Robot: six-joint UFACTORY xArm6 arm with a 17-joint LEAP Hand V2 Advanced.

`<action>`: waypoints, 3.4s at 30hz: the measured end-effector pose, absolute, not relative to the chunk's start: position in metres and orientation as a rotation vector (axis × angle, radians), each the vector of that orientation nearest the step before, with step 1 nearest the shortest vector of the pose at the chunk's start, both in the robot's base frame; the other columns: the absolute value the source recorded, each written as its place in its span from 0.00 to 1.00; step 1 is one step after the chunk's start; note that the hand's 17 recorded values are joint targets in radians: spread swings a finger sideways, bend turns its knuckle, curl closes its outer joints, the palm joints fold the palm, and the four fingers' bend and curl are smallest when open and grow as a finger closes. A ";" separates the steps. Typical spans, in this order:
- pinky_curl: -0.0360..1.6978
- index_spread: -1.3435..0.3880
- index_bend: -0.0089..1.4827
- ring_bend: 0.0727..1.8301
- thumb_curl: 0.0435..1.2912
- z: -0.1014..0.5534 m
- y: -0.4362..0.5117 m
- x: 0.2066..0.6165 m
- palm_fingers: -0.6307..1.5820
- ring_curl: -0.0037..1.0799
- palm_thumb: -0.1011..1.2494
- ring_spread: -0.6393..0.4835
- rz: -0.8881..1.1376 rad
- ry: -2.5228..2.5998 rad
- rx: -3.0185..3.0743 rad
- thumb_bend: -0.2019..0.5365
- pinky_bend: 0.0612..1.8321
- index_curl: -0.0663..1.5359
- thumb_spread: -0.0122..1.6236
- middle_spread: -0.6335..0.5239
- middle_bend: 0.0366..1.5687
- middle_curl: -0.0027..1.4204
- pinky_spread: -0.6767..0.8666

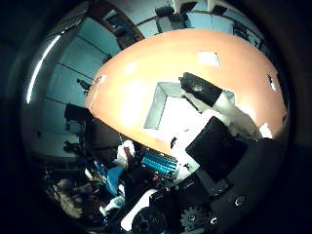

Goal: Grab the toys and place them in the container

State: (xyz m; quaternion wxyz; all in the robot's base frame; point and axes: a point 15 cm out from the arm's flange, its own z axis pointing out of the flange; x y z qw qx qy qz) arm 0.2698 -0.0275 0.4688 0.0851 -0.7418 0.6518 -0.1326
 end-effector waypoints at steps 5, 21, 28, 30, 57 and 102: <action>0.10 0.46 0.14 0.12 0.23 0.466 -0.049 0.270 0.55 0.12 0.68 0.54 -0.434 1.991 -2.236 0.25 0.08 0.30 0.67 0.34 0.10 0.23 0.69; 0.11 0.48 0.13 0.11 0.22 0.439 -0.218 0.263 0.54 0.15 0.65 0.55 -0.418 2.405 -1.910 0.25 0.08 0.29 0.69 0.34 0.10 0.23 0.69; 0.13 0.51 0.12 0.11 0.20 0.415 -0.296 0.255 0.48 0.17 0.56 0.61 -0.349 2.532 -1.771 0.23 0.09 0.27 0.69 0.40 0.09 0.23 0.69; 0.14 0.52 0.11 0.12 0.19 0.407 -0.319 0.252 0.46 0.18 0.52 0.63 -0.312 2.568 -1.725 0.23 0.11 0.26 0.69 0.42 0.09 0.22 0.68; 0.19 0.57 0.12 0.11 0.18 0.274 -0.445 0.235 0.34 0.23 0.42 0.74 -0.118 2.601 -1.606 0.24 0.19 0.22 0.67 0.60 0.10 0.22 0.69; 0.21 0.51 0.16 0.37 0.25 0.158 -0.453 0.270 0.81 0.38 0.65 0.28 0.122 2.524 -1.800 0.26 0.25 0.26 0.61 0.25 0.34 0.34 0.31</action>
